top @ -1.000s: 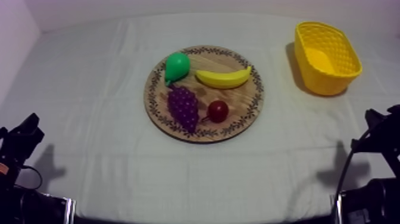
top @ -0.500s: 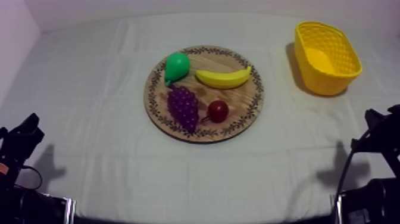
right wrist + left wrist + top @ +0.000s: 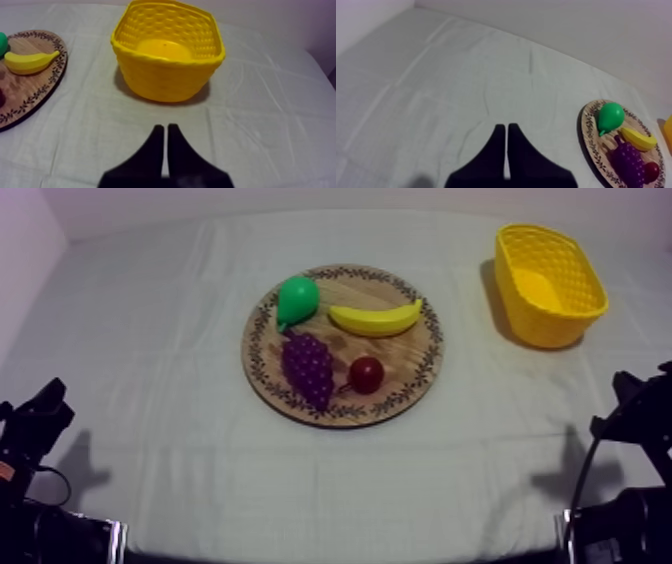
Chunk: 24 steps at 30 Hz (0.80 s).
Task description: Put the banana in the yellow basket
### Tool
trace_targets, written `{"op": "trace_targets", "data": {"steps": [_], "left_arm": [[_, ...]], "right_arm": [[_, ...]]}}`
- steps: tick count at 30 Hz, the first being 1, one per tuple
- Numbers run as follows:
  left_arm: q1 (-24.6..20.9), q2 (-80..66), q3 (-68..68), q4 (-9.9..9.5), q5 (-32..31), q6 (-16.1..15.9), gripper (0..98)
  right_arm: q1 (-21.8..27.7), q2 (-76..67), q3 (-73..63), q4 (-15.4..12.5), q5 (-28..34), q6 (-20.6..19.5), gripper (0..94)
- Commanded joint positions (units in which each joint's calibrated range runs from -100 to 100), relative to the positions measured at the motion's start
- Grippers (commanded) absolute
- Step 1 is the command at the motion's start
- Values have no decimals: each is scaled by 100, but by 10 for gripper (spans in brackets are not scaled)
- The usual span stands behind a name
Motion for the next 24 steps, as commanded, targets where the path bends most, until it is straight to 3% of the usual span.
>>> {"op": "trace_targets", "data": {"steps": [1,13,24], "left_arm": [[-1,-3,2,0,1,1,1],[-1,-3,2,0,1,0,1],[-1,-3,2,0,1,1,1]], "right_arm": [[-9,0,3,1,59,-92,3],[-47,195,-68,179,-63,-145,3],[-34,2278,-1878,-314,79,951,4]]}}
